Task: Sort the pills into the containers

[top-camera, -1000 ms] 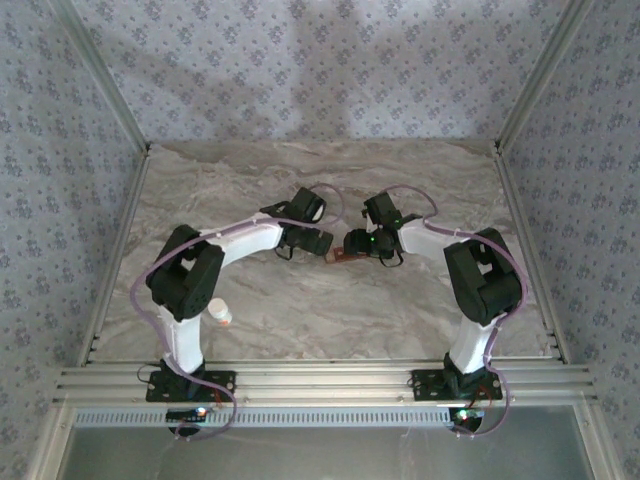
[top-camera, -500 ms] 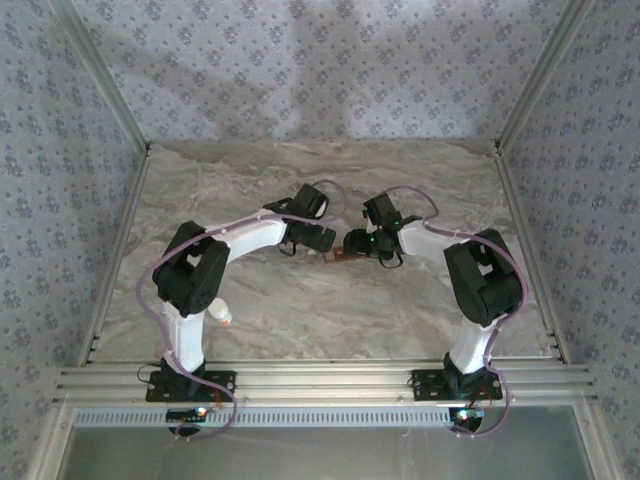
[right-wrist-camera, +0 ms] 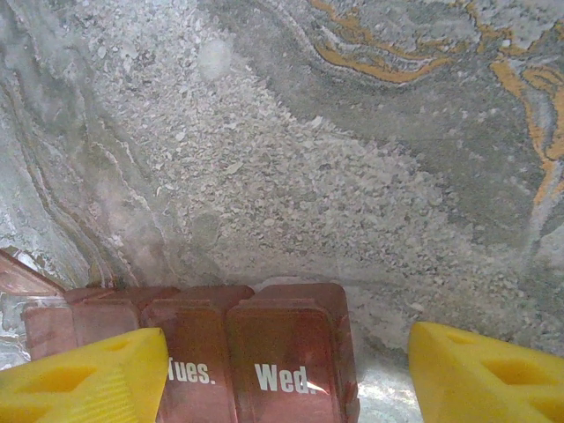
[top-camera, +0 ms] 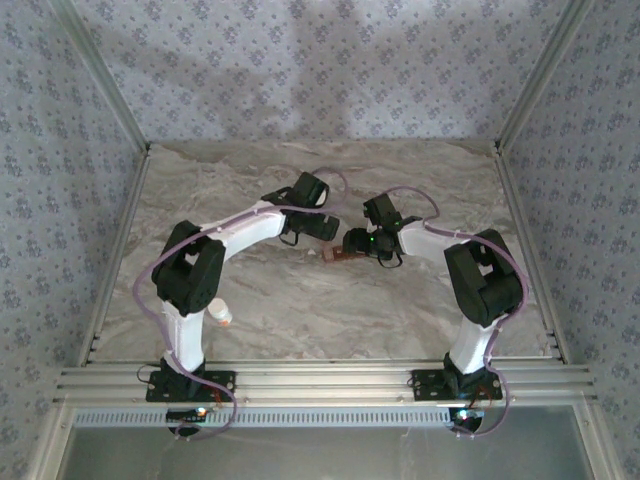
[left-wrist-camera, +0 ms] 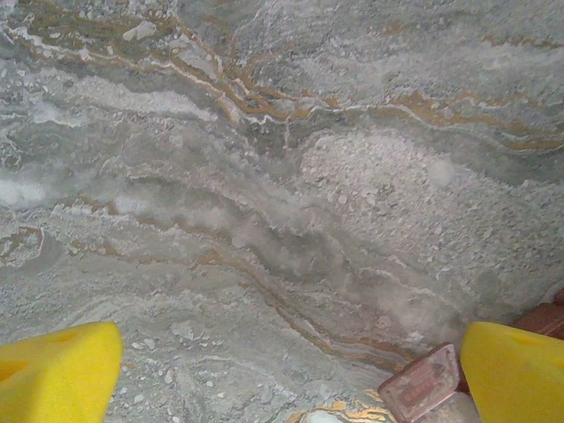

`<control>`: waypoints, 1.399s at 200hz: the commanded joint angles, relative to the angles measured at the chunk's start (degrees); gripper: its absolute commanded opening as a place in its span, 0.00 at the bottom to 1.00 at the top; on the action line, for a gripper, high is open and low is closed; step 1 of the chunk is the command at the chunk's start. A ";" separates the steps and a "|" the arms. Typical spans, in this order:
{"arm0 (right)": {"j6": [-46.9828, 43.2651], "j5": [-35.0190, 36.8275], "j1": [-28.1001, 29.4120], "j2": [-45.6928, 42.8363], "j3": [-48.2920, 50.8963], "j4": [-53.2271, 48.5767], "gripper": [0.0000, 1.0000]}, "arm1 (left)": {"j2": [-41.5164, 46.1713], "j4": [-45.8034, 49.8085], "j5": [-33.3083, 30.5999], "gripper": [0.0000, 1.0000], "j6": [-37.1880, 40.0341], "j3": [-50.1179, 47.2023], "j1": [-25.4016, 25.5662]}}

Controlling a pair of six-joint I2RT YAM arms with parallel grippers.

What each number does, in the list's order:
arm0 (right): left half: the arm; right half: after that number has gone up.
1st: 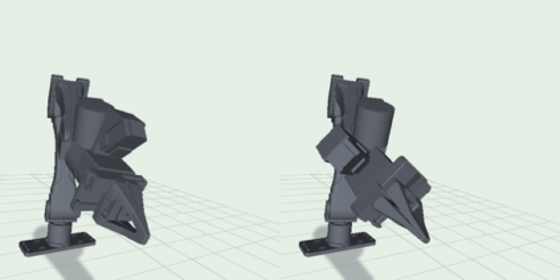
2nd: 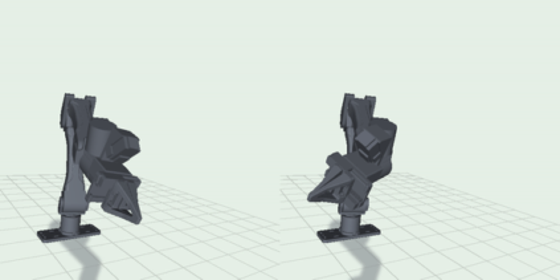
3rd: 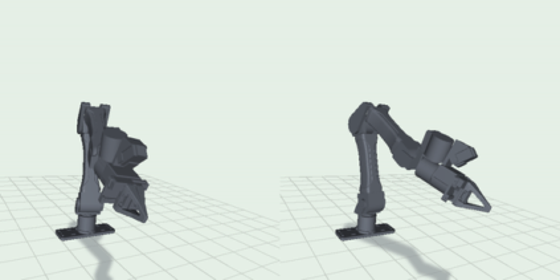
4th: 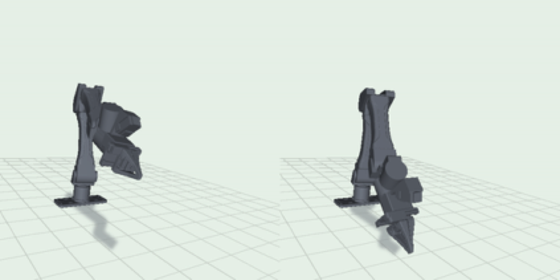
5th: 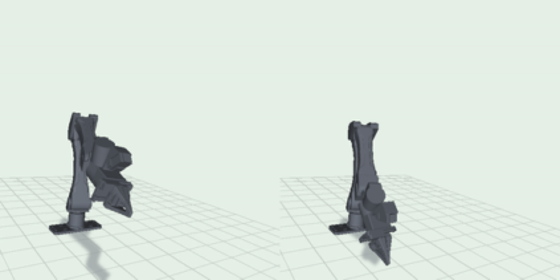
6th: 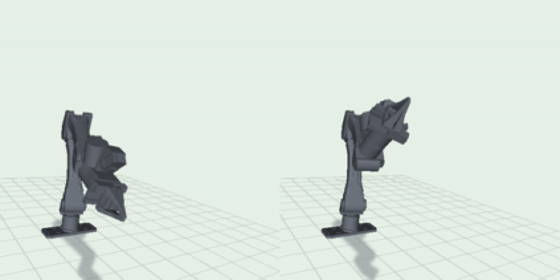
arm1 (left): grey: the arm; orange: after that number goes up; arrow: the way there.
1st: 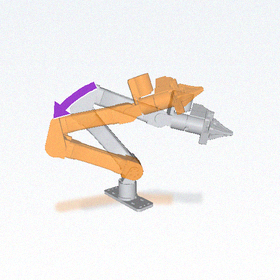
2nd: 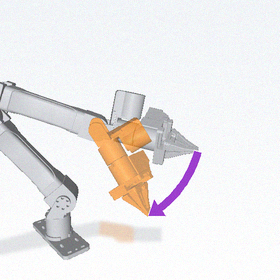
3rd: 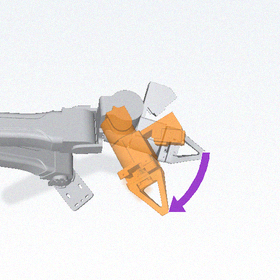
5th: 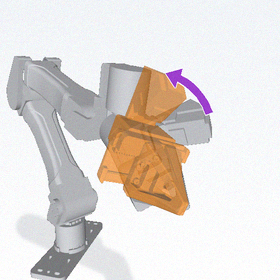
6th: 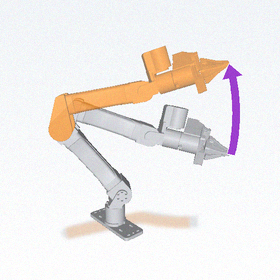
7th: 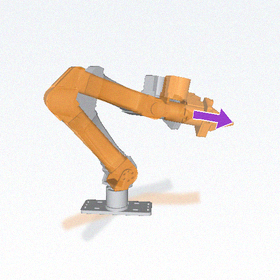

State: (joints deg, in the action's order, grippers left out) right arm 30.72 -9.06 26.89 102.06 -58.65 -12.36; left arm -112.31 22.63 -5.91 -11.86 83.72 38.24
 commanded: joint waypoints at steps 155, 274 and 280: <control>-0.20 -2.43 1.69 -5.74 -1.21 -5.11 0.84 | 20.37 -5.52 2.15 0.98 -13.85 -10.52 -5.00; -2.76 5.51 6.32 -12.85 -2.41 -6.55 0.94 | 43.36 6.16 -3.51 0.98 -24.02 -26.05 -15.87; -3.05 4.89 7.60 -12.60 -3.16 -6.41 0.93 | 43.49 6.56 -3.06 0.98 -23.84 -26.19 -16.95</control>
State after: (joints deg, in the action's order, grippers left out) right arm 29.30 -1.72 30.70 90.35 -58.81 -19.09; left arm -70.61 24.86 -8.19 -34.35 58.63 24.43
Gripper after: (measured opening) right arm 0.949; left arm 0.980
